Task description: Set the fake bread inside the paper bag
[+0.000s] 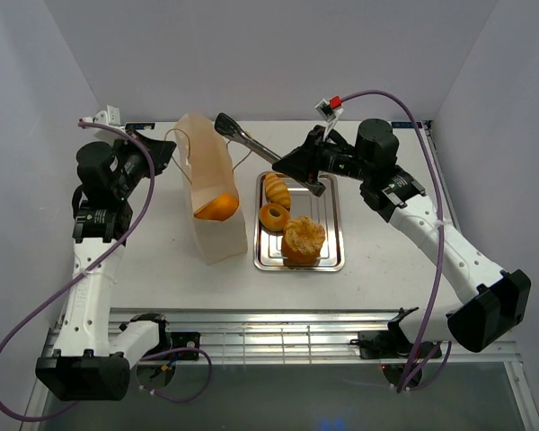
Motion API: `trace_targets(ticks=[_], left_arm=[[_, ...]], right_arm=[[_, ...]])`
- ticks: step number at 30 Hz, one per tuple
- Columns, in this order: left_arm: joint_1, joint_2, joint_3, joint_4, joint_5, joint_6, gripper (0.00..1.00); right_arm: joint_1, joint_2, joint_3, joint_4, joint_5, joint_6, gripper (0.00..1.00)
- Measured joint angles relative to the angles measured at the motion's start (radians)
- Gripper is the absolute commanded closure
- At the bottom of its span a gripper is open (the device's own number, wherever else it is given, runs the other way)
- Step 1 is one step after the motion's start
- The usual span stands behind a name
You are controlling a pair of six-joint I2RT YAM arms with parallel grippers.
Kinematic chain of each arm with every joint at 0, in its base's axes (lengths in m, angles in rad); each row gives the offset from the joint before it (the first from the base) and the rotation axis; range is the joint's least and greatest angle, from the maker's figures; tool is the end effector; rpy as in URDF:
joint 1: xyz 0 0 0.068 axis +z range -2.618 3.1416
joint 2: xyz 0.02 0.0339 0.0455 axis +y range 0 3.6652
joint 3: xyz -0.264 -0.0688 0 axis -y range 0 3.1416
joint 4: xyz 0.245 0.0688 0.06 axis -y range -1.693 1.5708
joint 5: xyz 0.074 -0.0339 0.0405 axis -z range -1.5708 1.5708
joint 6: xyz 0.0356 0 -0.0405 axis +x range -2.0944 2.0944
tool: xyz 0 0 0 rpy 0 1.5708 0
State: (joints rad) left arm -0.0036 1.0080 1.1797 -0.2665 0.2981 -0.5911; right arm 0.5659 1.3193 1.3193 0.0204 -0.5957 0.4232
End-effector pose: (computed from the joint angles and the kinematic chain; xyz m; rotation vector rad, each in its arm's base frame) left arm 0.2178 -0.0112 0.4275 -0.2689 1.6877 -0.6943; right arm 0.2448 0.1792 0.4313 -0.6200 1.5753 1.2191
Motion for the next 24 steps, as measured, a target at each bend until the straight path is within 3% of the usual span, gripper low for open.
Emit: trace_targets(ticks=[5,18,24], left_arm=[[0.0,0.035,0.005,-0.049,-0.007,0.008,1.0],[0.0,-0.058,0.0,-0.072,-0.041,0.033,1.0],[0.0,-0.07,-0.019,-0.085,-0.065,0.037,1.0]], right_arm=[[0.0,0.031,0.007,0.01,-0.013,0.015,0.85],[0.005,0.036,0.045,-0.028,-0.002,0.043,0.56],[0.005,0.031,0.046,-0.078,0.011,0.039,0.5]])
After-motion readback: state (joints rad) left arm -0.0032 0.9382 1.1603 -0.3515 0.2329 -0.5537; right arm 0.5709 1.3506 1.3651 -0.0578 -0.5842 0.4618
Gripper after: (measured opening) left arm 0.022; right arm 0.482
